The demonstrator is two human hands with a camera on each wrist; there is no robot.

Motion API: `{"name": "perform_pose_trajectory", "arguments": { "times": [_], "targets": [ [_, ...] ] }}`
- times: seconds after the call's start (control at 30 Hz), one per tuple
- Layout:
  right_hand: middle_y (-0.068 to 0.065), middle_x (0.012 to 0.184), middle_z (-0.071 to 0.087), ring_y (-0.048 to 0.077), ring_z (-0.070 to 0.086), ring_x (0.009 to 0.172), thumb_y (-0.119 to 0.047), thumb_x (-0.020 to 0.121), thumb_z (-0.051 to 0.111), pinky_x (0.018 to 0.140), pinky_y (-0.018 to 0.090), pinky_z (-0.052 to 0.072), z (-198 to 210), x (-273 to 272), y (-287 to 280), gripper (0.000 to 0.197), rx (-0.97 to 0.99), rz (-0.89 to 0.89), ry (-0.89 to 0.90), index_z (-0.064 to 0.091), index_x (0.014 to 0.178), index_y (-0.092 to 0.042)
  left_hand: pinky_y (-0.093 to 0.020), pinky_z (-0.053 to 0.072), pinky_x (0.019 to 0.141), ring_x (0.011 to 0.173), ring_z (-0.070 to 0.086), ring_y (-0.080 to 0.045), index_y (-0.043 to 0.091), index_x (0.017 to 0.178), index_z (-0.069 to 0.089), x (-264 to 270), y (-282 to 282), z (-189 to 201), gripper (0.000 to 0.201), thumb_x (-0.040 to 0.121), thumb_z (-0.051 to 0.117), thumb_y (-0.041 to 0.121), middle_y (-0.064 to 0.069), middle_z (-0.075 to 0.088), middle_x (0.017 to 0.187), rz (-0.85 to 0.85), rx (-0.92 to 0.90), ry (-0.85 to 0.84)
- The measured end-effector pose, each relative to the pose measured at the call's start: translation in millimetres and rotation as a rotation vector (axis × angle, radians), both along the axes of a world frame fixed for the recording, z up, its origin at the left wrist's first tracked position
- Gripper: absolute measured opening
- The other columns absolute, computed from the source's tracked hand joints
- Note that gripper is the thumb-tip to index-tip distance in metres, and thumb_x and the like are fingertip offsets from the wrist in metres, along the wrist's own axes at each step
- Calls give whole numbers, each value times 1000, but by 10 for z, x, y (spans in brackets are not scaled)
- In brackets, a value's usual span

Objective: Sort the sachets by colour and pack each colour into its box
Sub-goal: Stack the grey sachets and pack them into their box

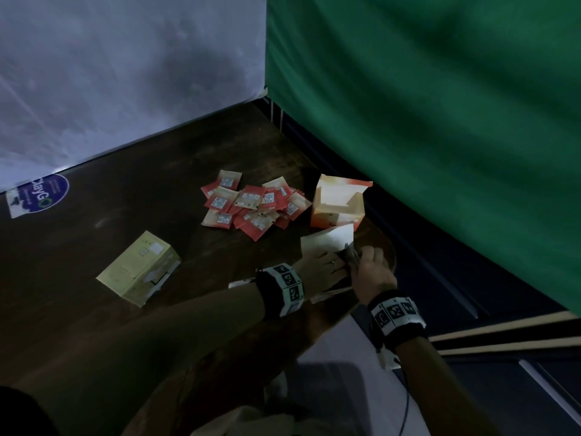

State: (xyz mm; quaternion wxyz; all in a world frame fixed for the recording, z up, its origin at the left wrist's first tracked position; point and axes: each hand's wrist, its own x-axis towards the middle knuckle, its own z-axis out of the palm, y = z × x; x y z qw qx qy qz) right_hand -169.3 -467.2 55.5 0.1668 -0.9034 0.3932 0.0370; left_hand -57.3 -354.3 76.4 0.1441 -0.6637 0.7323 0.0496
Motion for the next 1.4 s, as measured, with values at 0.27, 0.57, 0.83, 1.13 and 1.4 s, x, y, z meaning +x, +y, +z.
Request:
{"name": "perform_pose_trajectory", "arguments": {
  "times": [0.27, 0.57, 0.83, 1.13, 1.4],
  "targets": [
    [18, 146, 29, 37, 30, 135, -28, 101, 33, 108, 42, 31, -87, -121, -79, 47, 219, -100, -76, 30, 145, -12, -49, 30, 110, 139, 26, -34, 5, 148, 14, -42, 60, -13, 83, 86, 65, 25, -19, 20, 153, 175, 3, 142],
    [17, 131, 55, 36, 51, 121, -20, 102, 34, 97, 33, 39, -139, -108, 32, 43, 402, -83, -107, 36, 145, -16, -45, 4, 117, 147, 3, -25, 10, 151, 7, -70, 135, -147, 86, 88, 58, 40, -12, 4, 159, 89, 104, 136],
    [-9, 138, 45, 10, 42, 128, -41, 97, 44, 106, 31, 33, 67, 130, -147, 47, 544, 57, -616, 34, 142, -37, -41, 21, 114, 139, 27, -25, 18, 148, 21, 233, 466, 251, 90, 79, 62, 59, -10, 27, 153, 230, -383, 387],
    [-6, 134, 51, 11, 49, 123, -29, 97, 45, 103, 28, 38, -159, -13, 5, 33, 480, 270, -567, 42, 129, -38, -37, 30, 111, 134, 35, -19, 23, 150, 6, 205, 652, -19, 99, 78, 67, 52, -3, 26, 152, 568, -156, 703],
    [6, 141, 44, 14, 40, 130, -31, 86, 57, 104, 30, 37, -447, -204, -71, 46, 213, 470, -583, 55, 128, -14, -39, 23, 116, 146, 3, -13, 28, 148, 22, 268, 709, -182, 69, 90, 59, 36, 5, 13, 157, 495, -90, 770]
  ]
}}
